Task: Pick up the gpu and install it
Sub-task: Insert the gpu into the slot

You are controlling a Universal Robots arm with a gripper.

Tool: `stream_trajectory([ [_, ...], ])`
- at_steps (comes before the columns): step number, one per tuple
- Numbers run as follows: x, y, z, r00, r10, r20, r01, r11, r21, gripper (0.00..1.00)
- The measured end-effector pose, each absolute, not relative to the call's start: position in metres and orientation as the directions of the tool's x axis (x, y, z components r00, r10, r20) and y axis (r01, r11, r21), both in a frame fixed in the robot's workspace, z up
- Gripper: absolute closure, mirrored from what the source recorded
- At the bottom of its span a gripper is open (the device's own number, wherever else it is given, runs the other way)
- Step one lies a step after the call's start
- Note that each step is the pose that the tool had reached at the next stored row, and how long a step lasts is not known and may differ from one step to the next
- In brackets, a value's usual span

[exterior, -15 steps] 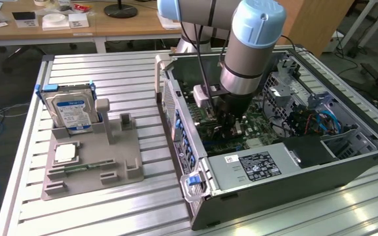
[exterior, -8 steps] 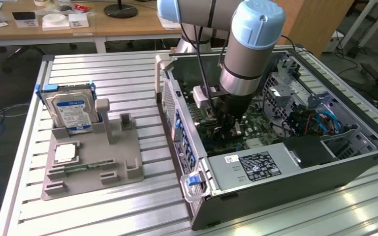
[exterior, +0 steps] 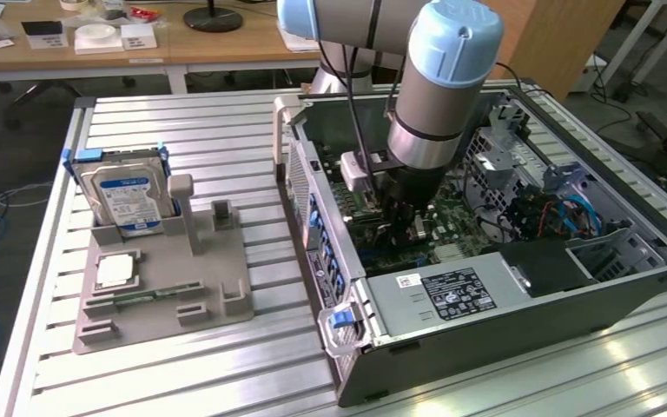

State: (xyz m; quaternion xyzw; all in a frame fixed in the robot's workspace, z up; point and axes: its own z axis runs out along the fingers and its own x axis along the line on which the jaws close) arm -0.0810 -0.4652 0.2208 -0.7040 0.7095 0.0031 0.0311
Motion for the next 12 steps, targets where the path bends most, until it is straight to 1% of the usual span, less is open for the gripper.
stream_trajectory([
  [1,-0.081,-0.465,0.22,-0.007,-0.999,-0.053,-0.999,0.009,-0.041,0.72],
  [3,-0.081,-0.465,0.22,-0.007,-0.999,-0.05,-0.999,0.009,-0.04,0.71],
  [4,-0.081,-0.465,0.221,-0.007,-0.999,-0.049,-0.999,0.009,-0.04,0.65],
  [9,-0.081,-0.465,0.223,-0.007,-0.999,-0.05,-0.999,0.009,-0.04,0.65],
  [12,-0.081,-0.465,0.231,-0.006,-0.999,-0.05,-0.999,0.009,-0.042,0.65],
])
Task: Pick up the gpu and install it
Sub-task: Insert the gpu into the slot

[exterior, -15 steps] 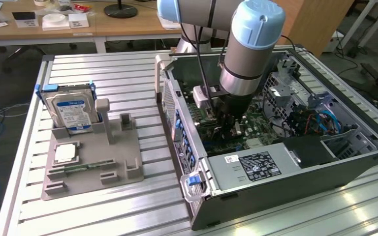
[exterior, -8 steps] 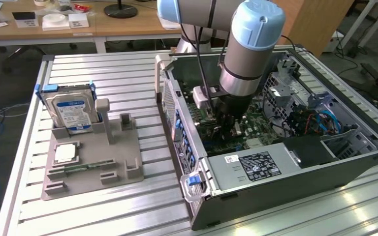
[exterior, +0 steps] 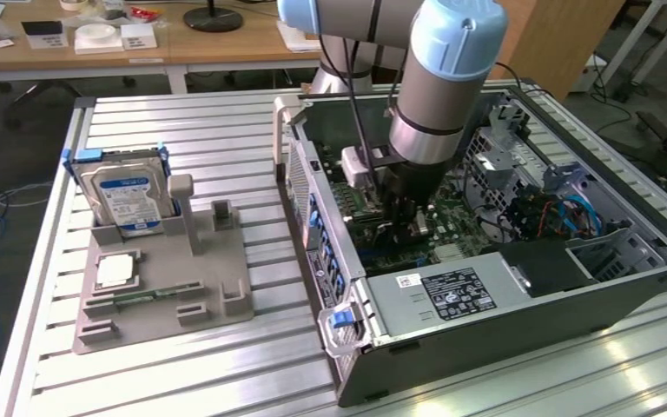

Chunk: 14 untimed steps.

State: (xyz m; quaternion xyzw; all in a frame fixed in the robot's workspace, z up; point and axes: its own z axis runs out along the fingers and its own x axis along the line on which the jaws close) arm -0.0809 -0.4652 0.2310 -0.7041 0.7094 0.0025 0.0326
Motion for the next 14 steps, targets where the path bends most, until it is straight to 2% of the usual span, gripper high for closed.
stream_trajectory([
  [14,-0.081,-0.464,0.274,-0.006,-0.999,-0.05,-0.998,0.009,-0.055,0.65],
])
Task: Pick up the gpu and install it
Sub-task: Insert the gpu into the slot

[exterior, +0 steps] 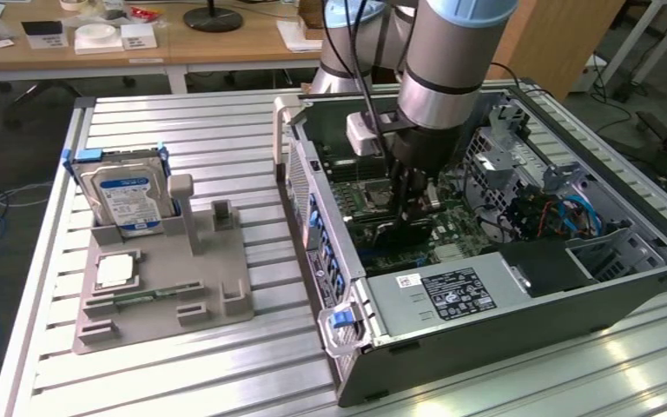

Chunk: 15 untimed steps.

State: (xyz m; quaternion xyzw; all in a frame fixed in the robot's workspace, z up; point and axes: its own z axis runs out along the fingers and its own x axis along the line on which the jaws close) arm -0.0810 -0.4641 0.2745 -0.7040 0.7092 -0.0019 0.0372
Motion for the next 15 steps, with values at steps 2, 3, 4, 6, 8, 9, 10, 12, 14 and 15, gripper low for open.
stream_trajectory([
  [2,-0.081,-0.464,0.2745,-0.006,-0.999,-0.05,-0.998,0.009,-0.055,0.66],
  [3,-0.081,-0.4641,0.2745,-0.006,-0.999,-0.05,-0.998,0.009,-0.055,0.66],
  [4,-0.081,-0.4641,0.2746,-0.006,-0.999,-0.05,-0.998,0.009,-0.055,0.73],
  [6,-0.081,-0.4641,0.2747,-0.006,-0.999,-0.05,-0.998,0.009,-0.055,0.79],
  [8,-0.081,-0.4641,0.2747,-0.006,-0.999,-0.05,-0.998,0.009,-0.055,0.85],
  [9,-0.081,-0.4641,0.2746,-0.006,-0.999,-0.05,-0.998,0.009,-0.055,0.9],
  [10,-0.081,-0.4641,0.2747,-0.006,-0.999,-0.05,-0.998,0.009,-0.055,0.9],
  [12,-0.081,-0.4641,0.2747,-0.006,-0.999,-0.05,-0.998,0.009,-0.055,0.9],
  [14,-0.081,-0.4641,0.2746,-0.006,-0.999,-0.05,-0.998,0.009,-0.055,0.9],
  [15,-0.081,-0.4641,0.2746,-0.006,-0.999,-0.05,-0.998,0.009,-0.055,0.9],
])
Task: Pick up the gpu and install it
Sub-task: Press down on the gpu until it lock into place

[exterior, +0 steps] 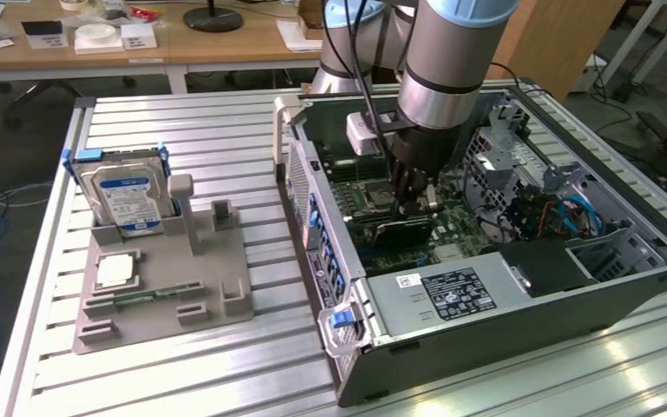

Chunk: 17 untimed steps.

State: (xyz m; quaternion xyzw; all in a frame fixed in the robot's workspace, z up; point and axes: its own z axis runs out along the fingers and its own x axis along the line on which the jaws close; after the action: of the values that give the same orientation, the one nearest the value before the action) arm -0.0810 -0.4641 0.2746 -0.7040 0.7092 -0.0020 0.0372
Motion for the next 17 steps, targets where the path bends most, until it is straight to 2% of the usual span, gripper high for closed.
stream_trajectory([
  [12,-0.0806,-0.4641,0.2747,-0.006,-0.999,-0.05,-0.998,0.009,-0.054,0.9],
  [17,-0.0807,-0.4641,0.275,-0.008,-0.999,-0.049,-1.0,0.009,-0.023,0.9],
])
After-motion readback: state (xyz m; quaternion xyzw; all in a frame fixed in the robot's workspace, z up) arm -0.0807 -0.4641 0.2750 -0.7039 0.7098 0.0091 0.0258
